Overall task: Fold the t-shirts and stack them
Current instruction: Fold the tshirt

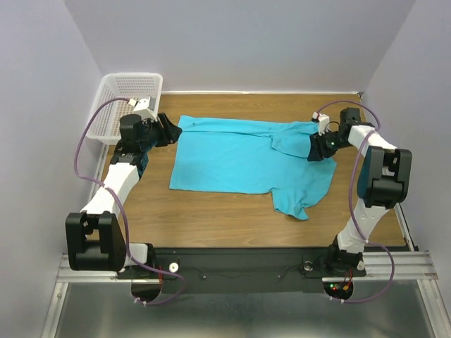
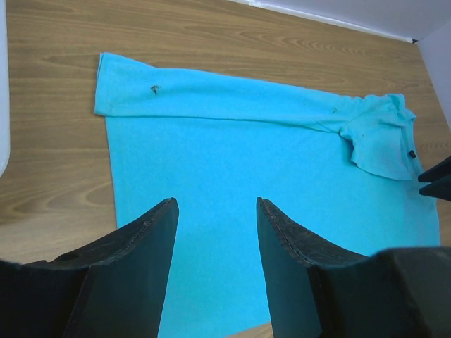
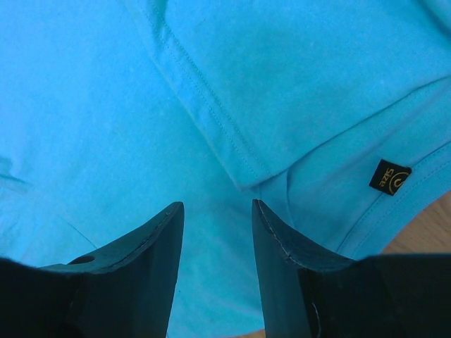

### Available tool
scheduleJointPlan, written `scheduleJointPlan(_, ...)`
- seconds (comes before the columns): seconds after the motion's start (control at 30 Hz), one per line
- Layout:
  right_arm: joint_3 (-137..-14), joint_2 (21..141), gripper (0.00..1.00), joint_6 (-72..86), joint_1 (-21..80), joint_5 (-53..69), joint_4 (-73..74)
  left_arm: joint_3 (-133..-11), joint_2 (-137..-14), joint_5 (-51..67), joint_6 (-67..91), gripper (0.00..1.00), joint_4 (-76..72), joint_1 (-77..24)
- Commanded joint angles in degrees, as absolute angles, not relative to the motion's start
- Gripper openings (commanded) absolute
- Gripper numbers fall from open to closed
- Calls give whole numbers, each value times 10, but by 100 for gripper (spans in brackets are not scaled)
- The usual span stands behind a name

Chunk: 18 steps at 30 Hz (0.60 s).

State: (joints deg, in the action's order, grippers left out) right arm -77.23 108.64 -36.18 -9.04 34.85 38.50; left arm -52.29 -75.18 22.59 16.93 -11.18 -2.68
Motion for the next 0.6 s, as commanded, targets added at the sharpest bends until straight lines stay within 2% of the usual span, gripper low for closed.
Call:
scheduleJointPlan(0.0,-808,1094,49,-352,-84,339,383,-505,-722,242,185,60,-153,-22)
scheduleJointPlan(0.4,-830,1134,48,-335,-65,312,372,-470,-716,259,200,60,-174,-18)
scheduleJointPlan(0.5,-836,1142,45,-331,-61,300,367,-468,-715,262,202,60,-174,-17)
scheduleJointPlan(0.57,-838,1145,38,-328,-61,294,363,-469,-715,263,204,60,-175,-17)
